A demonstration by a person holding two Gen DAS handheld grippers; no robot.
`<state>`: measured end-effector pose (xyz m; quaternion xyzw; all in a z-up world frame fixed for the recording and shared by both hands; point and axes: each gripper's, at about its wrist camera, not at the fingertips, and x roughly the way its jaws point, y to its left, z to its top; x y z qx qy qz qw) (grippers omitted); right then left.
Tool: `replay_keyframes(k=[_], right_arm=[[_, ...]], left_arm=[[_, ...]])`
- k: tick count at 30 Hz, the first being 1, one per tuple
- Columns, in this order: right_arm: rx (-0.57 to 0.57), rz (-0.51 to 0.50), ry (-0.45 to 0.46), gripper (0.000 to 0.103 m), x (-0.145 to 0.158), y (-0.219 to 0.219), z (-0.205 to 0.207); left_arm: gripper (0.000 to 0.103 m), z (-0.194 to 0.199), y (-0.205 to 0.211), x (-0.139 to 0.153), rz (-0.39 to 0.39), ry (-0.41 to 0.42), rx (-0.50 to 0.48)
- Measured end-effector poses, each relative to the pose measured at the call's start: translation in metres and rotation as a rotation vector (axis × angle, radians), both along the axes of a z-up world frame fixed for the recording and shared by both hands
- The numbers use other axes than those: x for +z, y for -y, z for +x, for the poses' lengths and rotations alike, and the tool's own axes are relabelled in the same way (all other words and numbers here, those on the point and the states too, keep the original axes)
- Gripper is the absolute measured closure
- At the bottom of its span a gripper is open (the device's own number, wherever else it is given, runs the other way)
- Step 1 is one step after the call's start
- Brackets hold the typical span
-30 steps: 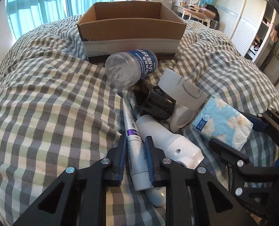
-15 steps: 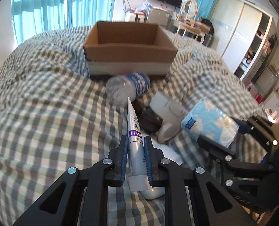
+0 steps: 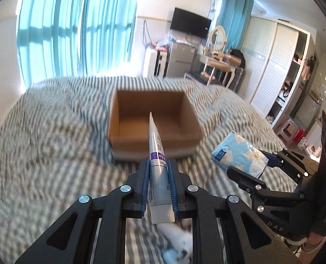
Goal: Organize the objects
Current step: 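Carry tube and tissue pack into the box and open both tools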
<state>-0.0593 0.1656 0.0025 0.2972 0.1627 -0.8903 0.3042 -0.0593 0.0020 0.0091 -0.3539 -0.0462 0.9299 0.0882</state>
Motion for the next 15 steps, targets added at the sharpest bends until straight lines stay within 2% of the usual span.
replay_keyframes(k=[9,15], right_arm=[[-0.033,-0.068,-0.006,0.054,0.055,0.022,-0.084],[-0.054,-0.079,0.041,0.054,0.053,0.054,-0.149]], left_arm=[[0.086,-0.083,0.017,0.048,0.005,-0.035,-0.030],[0.086,-0.142,0.017,0.041,-0.030,-0.013,-0.043]])
